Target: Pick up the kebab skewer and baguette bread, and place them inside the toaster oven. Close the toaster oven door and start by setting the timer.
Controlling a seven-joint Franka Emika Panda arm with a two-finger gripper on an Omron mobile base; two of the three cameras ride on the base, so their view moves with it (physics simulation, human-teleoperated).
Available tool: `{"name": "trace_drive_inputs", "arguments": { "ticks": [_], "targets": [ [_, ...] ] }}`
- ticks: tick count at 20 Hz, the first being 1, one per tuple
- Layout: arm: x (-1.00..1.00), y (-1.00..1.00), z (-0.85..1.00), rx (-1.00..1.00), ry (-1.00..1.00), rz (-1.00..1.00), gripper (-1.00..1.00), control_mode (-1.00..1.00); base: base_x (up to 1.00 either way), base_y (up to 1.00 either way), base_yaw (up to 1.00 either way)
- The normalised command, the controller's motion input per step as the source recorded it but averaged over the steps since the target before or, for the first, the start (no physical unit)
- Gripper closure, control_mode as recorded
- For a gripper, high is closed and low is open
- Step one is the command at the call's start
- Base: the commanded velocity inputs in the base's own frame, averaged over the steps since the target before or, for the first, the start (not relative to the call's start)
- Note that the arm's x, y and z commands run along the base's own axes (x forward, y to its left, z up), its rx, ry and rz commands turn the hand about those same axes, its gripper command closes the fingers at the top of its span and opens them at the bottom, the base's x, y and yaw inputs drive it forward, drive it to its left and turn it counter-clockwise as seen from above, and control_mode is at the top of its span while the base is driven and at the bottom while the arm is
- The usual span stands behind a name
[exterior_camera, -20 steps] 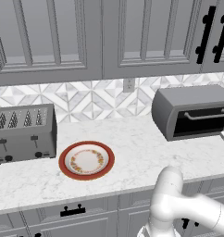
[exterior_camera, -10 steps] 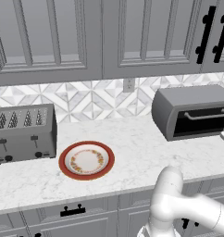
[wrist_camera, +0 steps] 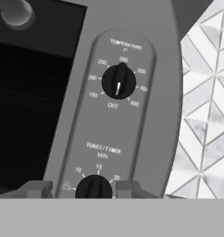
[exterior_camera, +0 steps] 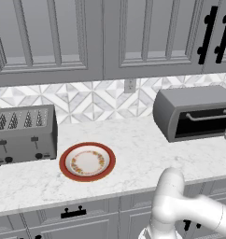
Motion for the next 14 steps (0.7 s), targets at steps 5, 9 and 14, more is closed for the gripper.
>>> {"name": "trace_drive_inputs", "arguments": {
  "ticks": [5,9,14],
  "targets": [
    [-0.06,-0.21,0.00,0.00,-0.01,0.09,1.00,-1.00,0.00,0.00,0.00],
    [-0.06,-0.21,0.00,0.00,-0.01,0.09,1.00,-1.00,0.00,0.00,0.00],
    [-0.03,-0.12,0.00,0.00,0.00,0.08,1.00,-1.00,0.00,0.00,0.00]
  ]
}}
